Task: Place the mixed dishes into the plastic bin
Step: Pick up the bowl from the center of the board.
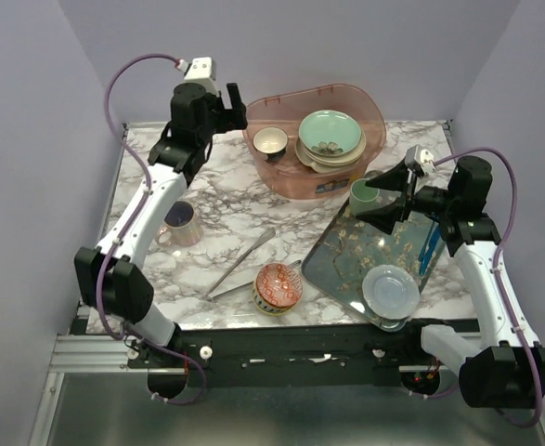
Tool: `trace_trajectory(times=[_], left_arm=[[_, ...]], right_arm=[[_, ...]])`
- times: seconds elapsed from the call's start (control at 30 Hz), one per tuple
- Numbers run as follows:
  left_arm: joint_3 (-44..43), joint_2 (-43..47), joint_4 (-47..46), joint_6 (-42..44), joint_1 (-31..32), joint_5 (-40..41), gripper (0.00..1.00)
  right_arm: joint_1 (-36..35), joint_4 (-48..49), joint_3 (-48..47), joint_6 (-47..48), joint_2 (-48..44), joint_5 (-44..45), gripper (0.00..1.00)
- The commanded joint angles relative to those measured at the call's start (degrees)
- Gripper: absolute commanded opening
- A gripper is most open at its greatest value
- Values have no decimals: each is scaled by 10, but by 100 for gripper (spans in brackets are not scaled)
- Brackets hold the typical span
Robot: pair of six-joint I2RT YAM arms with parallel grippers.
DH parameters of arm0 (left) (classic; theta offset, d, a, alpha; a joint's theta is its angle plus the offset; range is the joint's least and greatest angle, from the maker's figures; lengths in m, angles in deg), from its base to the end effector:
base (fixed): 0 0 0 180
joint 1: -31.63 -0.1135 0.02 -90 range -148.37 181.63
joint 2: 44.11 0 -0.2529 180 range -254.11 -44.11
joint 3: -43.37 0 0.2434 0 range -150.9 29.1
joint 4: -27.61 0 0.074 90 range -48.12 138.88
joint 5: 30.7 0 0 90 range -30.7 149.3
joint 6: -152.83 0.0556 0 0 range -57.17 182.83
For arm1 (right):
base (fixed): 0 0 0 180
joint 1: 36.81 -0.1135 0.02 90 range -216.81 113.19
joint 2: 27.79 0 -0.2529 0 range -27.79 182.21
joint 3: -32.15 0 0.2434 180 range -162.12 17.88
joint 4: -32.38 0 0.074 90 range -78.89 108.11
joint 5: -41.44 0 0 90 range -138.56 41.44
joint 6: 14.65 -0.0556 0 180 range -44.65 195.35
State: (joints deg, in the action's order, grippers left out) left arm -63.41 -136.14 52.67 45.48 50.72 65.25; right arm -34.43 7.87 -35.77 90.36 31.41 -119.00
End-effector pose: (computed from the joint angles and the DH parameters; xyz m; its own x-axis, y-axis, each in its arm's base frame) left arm 0.3719 -0.1226 0.4051 -0.2297 -0.2344 -0.9446 0.1681 0.9464 -0.2757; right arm 0.2222 0.0432 0.3424 -0.0316 -0.0855 -0.9958 -0.9320 0.3624 -0.0016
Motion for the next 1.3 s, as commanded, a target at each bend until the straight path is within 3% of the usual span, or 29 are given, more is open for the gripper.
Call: trace_trajectory(times=[0.0,0.47,0.83,1.07,1.27], left_arm=[[75,117,-52,-52,-20,-41,99],[295,330,-29,-2,-20,-102,99],[456,473,-58,37,-20,-75,99],[485,510,-68,42,-20,-64,99],[490,523,-69,47,-20,-53,99]], right_arm=[[4,7,20,52,-4,-95,99],[-23,-8,8,92,1,-59,100],[-160,-172,-78,239,60,76,99],[-271,-276,-141,334,140,187,99],[-332,-299,-177,356,220,229,98]])
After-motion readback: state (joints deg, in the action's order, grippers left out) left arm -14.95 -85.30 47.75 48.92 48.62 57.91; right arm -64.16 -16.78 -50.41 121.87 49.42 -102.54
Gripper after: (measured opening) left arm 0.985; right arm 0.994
